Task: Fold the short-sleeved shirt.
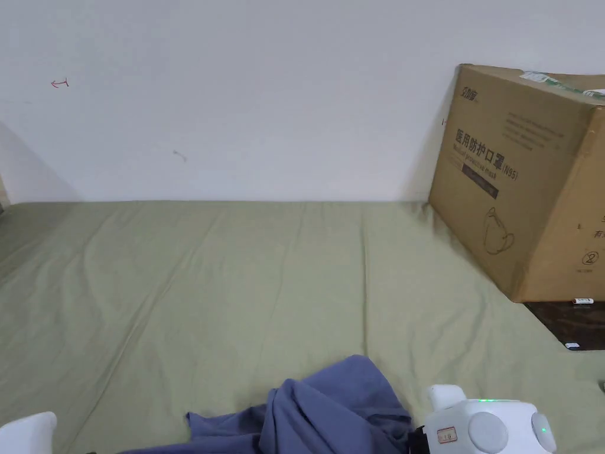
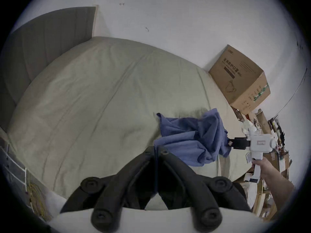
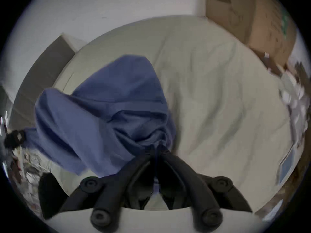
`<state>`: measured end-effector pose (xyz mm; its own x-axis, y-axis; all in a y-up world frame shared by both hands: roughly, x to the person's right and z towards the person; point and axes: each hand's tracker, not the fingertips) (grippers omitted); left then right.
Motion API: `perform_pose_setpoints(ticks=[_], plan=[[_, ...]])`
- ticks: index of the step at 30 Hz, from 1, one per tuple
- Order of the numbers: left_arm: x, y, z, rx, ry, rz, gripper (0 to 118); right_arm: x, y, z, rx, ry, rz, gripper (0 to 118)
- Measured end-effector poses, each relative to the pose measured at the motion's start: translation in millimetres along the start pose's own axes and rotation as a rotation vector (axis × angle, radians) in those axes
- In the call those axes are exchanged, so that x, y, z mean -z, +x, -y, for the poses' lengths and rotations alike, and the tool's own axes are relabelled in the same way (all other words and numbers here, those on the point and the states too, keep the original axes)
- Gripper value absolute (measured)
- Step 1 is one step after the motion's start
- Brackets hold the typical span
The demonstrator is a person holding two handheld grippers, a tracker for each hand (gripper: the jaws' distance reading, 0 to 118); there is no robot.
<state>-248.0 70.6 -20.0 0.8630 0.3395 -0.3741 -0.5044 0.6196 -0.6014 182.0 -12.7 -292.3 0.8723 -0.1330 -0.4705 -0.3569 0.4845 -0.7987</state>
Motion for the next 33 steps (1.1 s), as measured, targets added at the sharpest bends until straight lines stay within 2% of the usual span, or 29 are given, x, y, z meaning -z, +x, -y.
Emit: perform_pose_setpoints(ticks=[2, 4, 8, 10, 12, 16, 24, 33], plan=[[-13, -6, -11, -0.010, 0.055, -0.003, 2, -34, 1, -4, -0.043, 0.071, -0.033, 1], [-27, -11, -29, 0.000, 0.095, -0.010, 2, -73, 10, -13, -0.053, 0.155, -0.018, 1], [-81, -7, -77, 0.107, 0.221, -0.076, 2, -159, 40, -40, -0.007, 0.293, 0.010, 1], [-110, -10, -104, 0.093, 0.288, -0.063, 2, -198, 47, -54, -0.011, 0.352, 0.054, 1], [-135, -5, -129, 0.092, 0.342, -0.064, 2, -232, 53, -69, 0.019, 0.408, 0.052, 1], [-162, 2, -177, 0.135, 0.396, -0.042, 2, -292, 41, -98, 0.016, 0.515, 0.057, 1], [-172, 6, -255, 0.092, 0.422, -0.006, 2, -348, 28, -179, -0.024, 0.639, 0.129, 1], [-135, 23, -319, 0.014, 0.531, -0.014, 2, -336, 18, -282, 0.029, 0.775, 0.171, 1]])
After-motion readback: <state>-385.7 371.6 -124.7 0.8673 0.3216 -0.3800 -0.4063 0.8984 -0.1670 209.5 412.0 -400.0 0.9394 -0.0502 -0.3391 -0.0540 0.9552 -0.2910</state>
